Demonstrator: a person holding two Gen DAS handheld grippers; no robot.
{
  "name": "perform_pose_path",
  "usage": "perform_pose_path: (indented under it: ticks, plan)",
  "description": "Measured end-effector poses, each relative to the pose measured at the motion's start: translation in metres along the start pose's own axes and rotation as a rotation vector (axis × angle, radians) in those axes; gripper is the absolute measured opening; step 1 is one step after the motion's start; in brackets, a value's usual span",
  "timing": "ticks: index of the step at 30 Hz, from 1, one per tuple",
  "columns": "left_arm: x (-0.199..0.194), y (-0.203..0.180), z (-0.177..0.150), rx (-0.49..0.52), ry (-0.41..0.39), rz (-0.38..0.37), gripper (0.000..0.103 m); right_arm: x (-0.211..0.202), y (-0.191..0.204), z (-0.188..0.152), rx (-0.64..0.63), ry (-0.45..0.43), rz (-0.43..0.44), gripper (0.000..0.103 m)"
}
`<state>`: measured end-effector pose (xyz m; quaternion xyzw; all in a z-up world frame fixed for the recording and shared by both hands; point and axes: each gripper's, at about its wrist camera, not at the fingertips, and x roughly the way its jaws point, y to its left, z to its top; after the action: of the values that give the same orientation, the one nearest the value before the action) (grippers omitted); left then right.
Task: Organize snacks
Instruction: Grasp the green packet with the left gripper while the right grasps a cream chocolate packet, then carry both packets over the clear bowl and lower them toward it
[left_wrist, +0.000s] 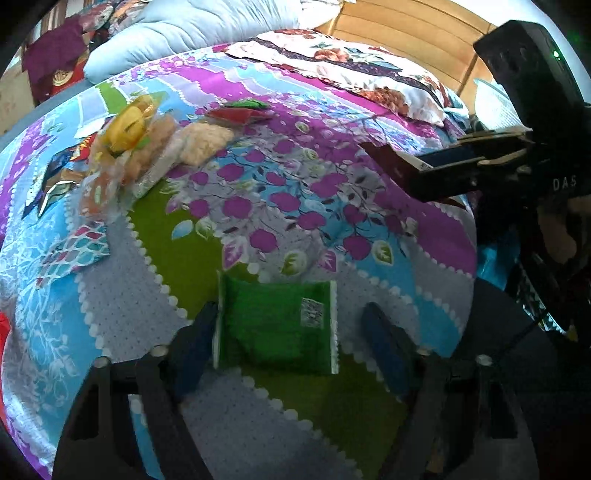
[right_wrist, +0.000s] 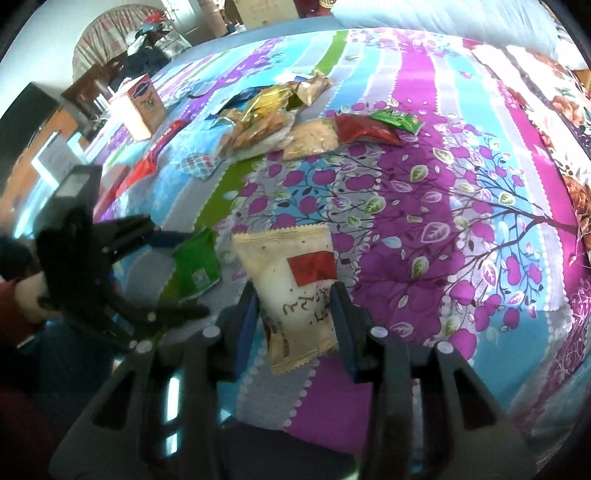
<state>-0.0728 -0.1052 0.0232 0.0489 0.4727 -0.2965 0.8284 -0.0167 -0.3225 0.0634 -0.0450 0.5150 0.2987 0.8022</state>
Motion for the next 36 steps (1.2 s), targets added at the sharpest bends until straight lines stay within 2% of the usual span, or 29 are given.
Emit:
perform_pose_path:
  ticks: [4, 6, 9, 12, 17, 20, 22, 27, 29, 30, 36]
  plan:
    - [-0.006, 0.010, 0.001, -0.028, -0.010, 0.001, 0.050, 0.000, 0.004, 0.003, 0.006, -0.013, 0.012, 0.040]
    - [-0.008, 0.012, 0.000, -0.031, -0.013, 0.004, 0.046, 0.000, 0.007, 0.004, 0.003, -0.018, 0.014, 0.040]
    - [-0.009, 0.013, -0.002, -0.038, -0.018, 0.000, 0.048, 0.001, 0.008, 0.005, 0.002, -0.017, 0.015, 0.041]
    - [-0.008, 0.011, -0.006, -0.036, -0.026, -0.019, 0.061, 0.001, 0.007, 0.005, 0.008, -0.020, 0.014, 0.042]
    - [-0.003, 0.003, -0.008, 0.007, -0.019, 0.008, 0.063, 0.003, 0.004, 0.005, 0.025, -0.027, 0.013, 0.041]
    - [-0.003, 0.004, -0.009, 0.019, -0.020, 0.016, 0.058, 0.004, 0.002, 0.004, 0.036, -0.029, 0.017, 0.041]
    - [-0.006, 0.004, -0.011, 0.024, -0.024, 0.037, 0.045, 0.005, 0.003, 0.005, 0.035, -0.029, 0.019, 0.041]
    - [-0.009, 0.007, -0.015, 0.020, -0.021, 0.044, 0.043, 0.014, 0.006, 0.005, 0.004, 0.017, 0.013, 0.042]
    - [-0.012, 0.006, -0.016, 0.016, -0.020, 0.047, 0.041, 0.019, 0.009, 0.004, -0.020, 0.054, 0.009, 0.050]
    - [-0.013, 0.006, -0.016, 0.014, -0.019, 0.049, 0.040, 0.023, 0.011, 0.003, -0.034, 0.072, -0.004, 0.059]
    - [-0.034, 0.012, -0.015, -0.033, -0.064, 0.050, 0.038, 0.045, 0.021, 0.000, -0.095, 0.118, -0.063, 0.060]
